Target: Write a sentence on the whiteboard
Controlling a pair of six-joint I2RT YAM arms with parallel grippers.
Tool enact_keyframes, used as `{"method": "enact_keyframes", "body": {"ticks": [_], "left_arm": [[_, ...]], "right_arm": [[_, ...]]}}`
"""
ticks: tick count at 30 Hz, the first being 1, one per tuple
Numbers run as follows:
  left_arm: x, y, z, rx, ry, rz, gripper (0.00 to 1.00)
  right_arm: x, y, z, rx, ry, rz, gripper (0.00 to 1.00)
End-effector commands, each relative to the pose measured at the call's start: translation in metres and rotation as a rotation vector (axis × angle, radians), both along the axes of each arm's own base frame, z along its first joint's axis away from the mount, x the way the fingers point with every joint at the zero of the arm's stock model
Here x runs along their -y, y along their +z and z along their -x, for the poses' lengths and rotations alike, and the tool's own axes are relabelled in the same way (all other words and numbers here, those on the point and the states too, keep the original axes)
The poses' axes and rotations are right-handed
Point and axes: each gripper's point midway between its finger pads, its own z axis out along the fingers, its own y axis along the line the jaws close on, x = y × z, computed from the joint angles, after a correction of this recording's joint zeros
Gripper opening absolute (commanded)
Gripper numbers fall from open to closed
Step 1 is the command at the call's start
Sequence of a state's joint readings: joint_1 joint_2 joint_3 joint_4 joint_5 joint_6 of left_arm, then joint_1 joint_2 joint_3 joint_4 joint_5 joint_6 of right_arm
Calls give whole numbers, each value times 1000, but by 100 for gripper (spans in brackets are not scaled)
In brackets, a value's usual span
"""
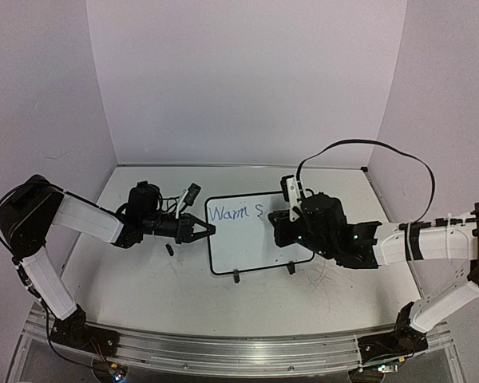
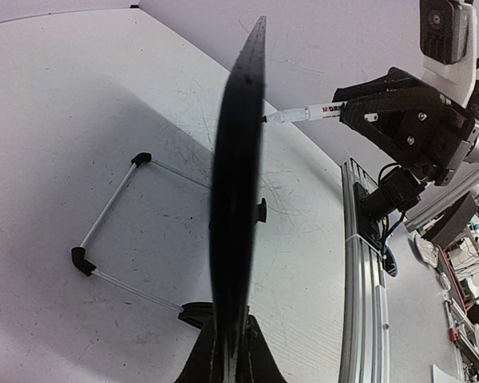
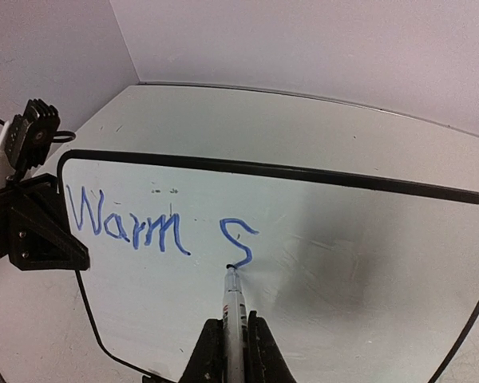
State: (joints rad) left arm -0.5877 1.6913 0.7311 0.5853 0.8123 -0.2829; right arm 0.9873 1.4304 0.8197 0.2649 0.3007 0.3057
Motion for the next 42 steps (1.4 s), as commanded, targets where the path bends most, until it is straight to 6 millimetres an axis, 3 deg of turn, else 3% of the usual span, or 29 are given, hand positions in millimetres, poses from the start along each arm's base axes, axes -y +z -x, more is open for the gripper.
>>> {"method": "enact_keyframes", "body": {"ticks": [1, 6, 11, 21, 35, 42], "left_arm": [[2, 7, -11, 43, 26, -2, 0], [2, 5, -10, 39, 23, -5, 0], [2, 6, -10, 42, 24, -4, 0], [2, 7, -10, 37, 27, -3, 0], [3, 8, -11, 37, 19, 0, 0], [3, 7, -11, 39, 19, -1, 0]], "right_arm": [[-8, 20, -10, 48, -15, -45, 0], [-9, 32, -3, 67, 29, -74, 0], [13, 45, 3, 91, 13, -99, 0], [11, 35, -13, 76, -9, -59, 0], [13, 30, -17, 76, -27, -35, 0], [16, 21, -9, 34, -13, -32, 0]]}}
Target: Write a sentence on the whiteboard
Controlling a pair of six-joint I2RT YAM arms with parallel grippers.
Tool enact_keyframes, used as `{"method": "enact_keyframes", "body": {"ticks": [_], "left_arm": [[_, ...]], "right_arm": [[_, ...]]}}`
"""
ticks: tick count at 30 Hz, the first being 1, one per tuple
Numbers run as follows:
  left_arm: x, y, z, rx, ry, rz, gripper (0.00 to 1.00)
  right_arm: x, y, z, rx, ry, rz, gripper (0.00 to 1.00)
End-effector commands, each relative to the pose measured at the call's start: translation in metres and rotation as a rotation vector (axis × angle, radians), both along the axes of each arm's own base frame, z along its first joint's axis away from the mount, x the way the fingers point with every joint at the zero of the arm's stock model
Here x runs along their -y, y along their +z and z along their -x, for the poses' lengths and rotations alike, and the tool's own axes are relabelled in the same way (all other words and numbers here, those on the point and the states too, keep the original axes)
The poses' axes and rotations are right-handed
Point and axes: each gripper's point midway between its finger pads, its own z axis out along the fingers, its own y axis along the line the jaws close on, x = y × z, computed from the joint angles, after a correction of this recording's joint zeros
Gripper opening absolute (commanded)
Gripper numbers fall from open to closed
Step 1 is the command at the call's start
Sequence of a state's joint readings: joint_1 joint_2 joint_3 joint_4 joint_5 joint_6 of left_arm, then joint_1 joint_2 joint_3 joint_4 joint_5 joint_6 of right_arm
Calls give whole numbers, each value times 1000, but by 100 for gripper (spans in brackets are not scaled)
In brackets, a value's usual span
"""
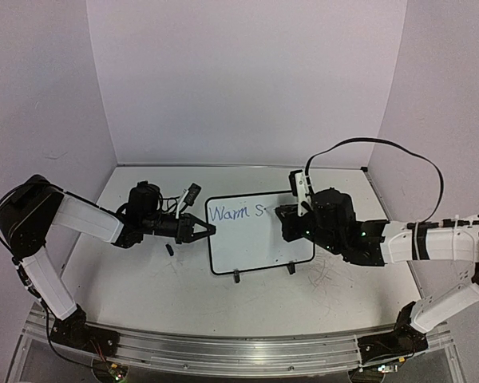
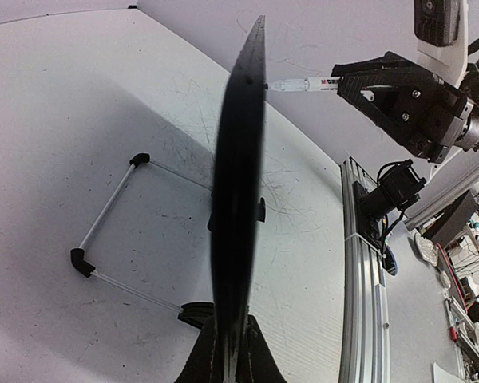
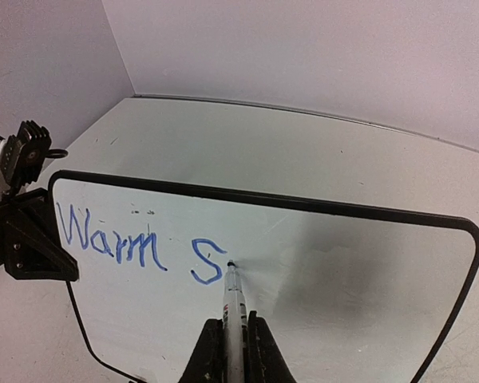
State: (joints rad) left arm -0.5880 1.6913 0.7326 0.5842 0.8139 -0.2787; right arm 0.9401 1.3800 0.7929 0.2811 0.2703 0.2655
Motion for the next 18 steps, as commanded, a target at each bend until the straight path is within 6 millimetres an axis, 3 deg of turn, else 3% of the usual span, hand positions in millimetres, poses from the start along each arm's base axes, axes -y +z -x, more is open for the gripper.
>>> {"method": "enact_keyframes", "body": {"ticks": [1, 18], "left_arm": [[3, 7, -11, 33, 21, -2, 0], [2, 7, -10, 31, 26, -3, 0]], "right_arm": [[1, 7, -1, -3, -8, -23, 0], [-1, -10, 3, -49, 1, -20, 0]]}}
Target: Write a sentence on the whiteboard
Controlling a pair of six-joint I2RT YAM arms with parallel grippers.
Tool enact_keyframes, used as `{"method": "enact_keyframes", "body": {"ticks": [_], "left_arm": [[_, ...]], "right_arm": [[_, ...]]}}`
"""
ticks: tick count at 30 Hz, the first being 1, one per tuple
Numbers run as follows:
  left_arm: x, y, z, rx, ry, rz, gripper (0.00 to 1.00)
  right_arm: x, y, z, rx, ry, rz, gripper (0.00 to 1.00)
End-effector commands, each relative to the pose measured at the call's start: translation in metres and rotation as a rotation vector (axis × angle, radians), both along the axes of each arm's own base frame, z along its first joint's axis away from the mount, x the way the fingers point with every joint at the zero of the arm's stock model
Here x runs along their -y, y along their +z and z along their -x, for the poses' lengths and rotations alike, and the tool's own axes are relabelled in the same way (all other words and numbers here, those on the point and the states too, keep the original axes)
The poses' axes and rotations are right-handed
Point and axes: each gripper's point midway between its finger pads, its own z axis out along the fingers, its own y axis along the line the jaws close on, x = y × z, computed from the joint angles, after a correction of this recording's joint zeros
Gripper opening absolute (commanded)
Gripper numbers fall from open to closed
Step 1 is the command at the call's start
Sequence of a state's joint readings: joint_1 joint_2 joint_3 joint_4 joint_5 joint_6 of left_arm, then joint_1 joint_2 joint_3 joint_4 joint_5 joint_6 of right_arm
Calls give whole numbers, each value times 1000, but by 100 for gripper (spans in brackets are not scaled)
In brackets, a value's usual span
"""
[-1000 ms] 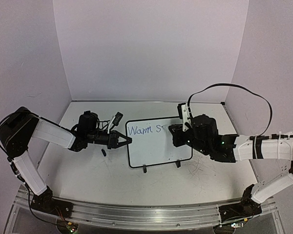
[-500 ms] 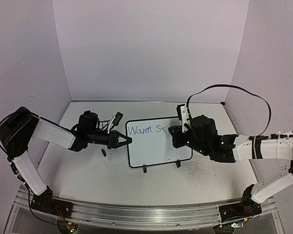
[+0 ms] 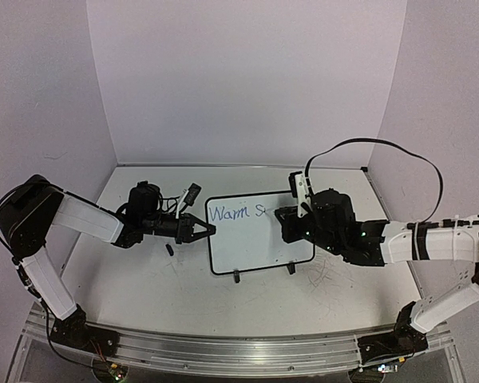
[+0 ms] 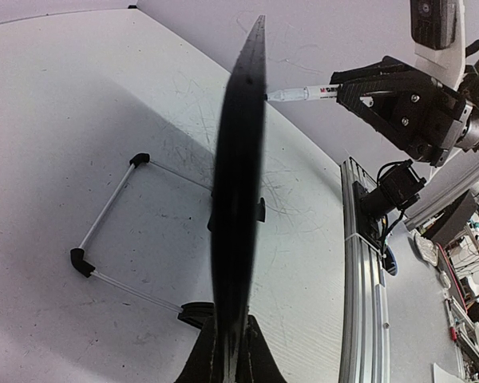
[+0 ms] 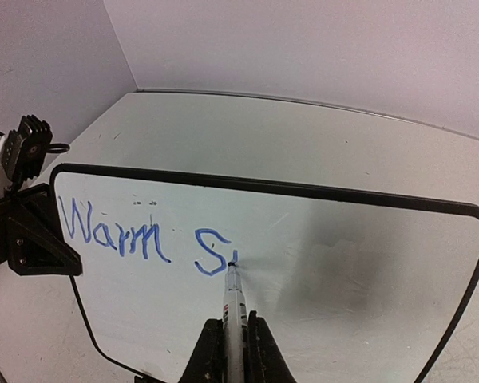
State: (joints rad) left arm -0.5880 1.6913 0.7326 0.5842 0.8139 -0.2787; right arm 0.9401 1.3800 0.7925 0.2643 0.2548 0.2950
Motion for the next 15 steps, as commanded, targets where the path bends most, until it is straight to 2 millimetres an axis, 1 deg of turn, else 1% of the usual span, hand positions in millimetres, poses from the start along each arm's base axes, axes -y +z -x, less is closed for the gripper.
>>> {"method": "enact_keyframes", "body": {"ticks": [1, 8, 11, 15], "left_arm": [[2, 7, -10, 31, 25, -3, 0], [2, 6, -10, 30, 24, -3, 0], [2, 6, -10, 28, 26, -4, 0], [2, 7, -10, 30, 27, -3, 0]], "right_arm": [[1, -6, 0, -22, -3, -9, 0], [2, -11, 2, -36, -2, -9, 0], [1, -7, 0, -23, -9, -13, 0], [-3, 4, -6, 10, -18, -34, 0]]}}
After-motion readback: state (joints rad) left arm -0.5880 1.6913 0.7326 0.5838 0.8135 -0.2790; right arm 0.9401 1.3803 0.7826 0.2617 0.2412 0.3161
